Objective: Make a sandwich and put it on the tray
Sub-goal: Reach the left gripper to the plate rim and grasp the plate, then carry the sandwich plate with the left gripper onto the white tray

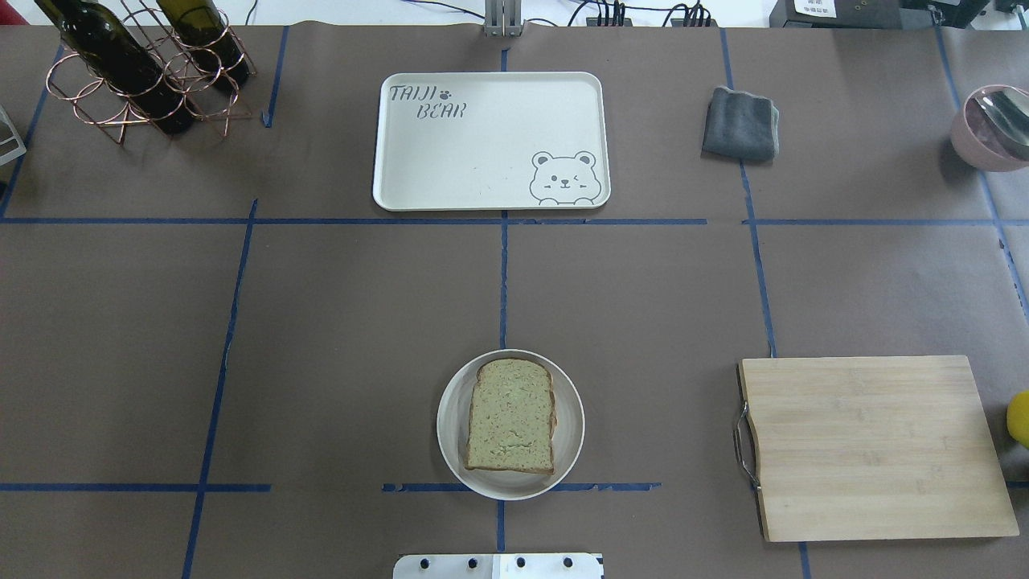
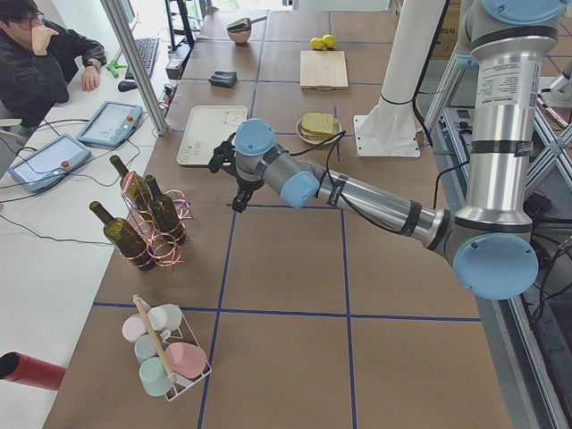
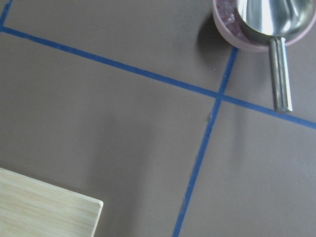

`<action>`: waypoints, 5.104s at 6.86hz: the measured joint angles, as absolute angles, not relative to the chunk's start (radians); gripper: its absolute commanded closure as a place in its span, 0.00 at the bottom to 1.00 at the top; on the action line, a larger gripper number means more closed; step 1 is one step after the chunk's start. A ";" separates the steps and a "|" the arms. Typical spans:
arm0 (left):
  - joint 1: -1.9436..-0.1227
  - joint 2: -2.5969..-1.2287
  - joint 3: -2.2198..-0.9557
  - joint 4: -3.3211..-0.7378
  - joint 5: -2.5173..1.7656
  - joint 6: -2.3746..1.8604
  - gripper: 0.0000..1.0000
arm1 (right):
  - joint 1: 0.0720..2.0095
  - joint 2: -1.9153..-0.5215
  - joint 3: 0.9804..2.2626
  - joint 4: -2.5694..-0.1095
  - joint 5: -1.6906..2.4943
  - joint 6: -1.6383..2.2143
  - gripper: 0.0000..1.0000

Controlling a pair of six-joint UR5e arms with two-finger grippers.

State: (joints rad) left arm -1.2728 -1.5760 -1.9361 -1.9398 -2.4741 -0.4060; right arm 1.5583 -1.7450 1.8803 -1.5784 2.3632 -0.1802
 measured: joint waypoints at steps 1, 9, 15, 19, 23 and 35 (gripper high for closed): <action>-1.169 -1.593 -1.986 -1.956 -2.423 -0.601 0.00 | 1.598 -1.781 1.869 -1.575 2.365 -0.190 0.00; -0.397 -1.895 -1.996 -1.964 -1.856 -1.521 0.26 | 1.575 -1.660 1.758 -1.570 2.361 -0.075 0.00; -0.325 -1.985 -1.849 -1.965 -1.832 -1.554 0.38 | 1.565 -1.649 1.764 -1.567 2.367 -0.078 0.00; -0.312 -2.012 -1.796 -1.968 -1.833 -1.549 0.57 | 1.565 -1.650 1.764 -1.566 2.368 -0.078 0.00; -0.308 -2.024 -1.752 -2.020 -1.833 -1.549 0.91 | 1.565 -1.650 1.764 -1.567 2.368 -0.077 0.00; -0.610 -2.131 -1.693 -2.056 -1.947 -1.525 1.00 | 1.565 -1.649 1.762 -1.568 2.369 -0.065 0.00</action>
State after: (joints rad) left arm -0.6102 -2.1306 -1.6933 -2.0557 -1.9469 -1.5247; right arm 1.5647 -1.6493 1.7617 -1.5684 2.3688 -0.0654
